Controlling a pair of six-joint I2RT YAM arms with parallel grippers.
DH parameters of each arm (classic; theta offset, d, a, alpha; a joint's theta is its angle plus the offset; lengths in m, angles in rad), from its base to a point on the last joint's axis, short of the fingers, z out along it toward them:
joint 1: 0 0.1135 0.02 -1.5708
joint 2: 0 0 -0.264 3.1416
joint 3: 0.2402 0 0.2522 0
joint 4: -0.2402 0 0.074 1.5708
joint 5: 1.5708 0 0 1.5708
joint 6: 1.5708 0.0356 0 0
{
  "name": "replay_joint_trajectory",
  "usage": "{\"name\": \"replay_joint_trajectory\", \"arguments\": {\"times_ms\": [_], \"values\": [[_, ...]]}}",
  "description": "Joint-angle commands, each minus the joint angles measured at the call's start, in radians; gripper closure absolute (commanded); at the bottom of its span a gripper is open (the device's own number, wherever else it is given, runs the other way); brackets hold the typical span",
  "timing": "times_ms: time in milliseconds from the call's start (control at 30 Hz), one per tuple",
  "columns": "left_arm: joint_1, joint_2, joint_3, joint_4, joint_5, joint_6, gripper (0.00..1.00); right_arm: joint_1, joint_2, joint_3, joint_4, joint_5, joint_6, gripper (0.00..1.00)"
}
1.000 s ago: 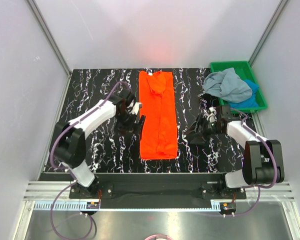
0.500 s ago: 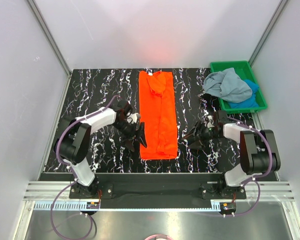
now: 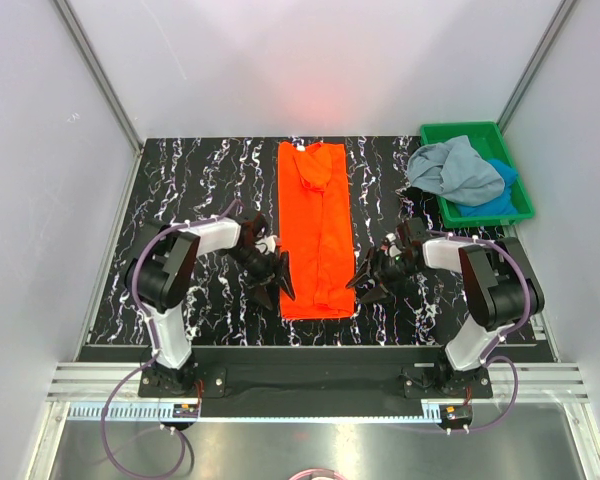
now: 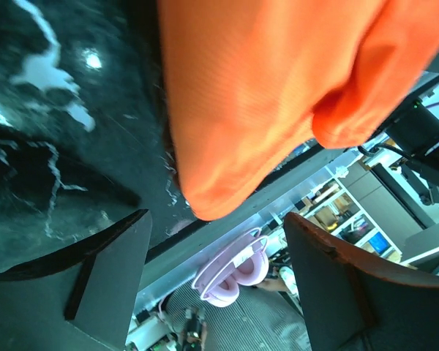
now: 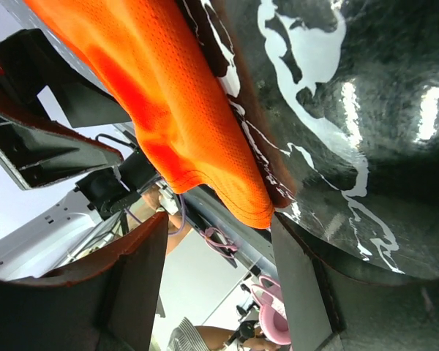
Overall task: Fold and stack the t-shirts
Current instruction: Fold the tshirt
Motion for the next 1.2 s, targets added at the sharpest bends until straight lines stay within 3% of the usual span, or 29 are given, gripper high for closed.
{"name": "replay_joint_trajectory", "arguments": {"times_ms": [0, 267, 900, 1000, 1033, 1167], "values": [[-0.007, 0.004, 0.016, 0.01, 0.001, -0.024, 0.23, 0.012, 0.003, 0.028, -0.05, -0.011, -0.032, 0.34], [-0.028, 0.036, 0.009, 0.044, -0.004, -0.041, 0.27, 0.023, -0.005, -0.015, -0.074, 0.049, -0.03, 0.37], [-0.05, 0.053, -0.001, 0.072, 0.013, -0.069, 0.39, 0.094, 0.145, 0.092, -0.068, 0.036, -0.082, 0.58], [-0.05, 0.058, -0.005, 0.082, 0.033, -0.072, 0.48, 0.097, 0.144, 0.092, -0.08, 0.029, -0.082, 0.62], [-0.05, 0.059, -0.013, 0.087, 0.045, -0.075, 0.59, 0.097, 0.144, 0.092, -0.082, 0.024, -0.084, 0.64], [-0.05, 0.062, -0.022, 0.099, 0.078, -0.08, 0.81, 0.097, 0.132, 0.091, -0.088, 0.015, -0.09, 0.7]]}}
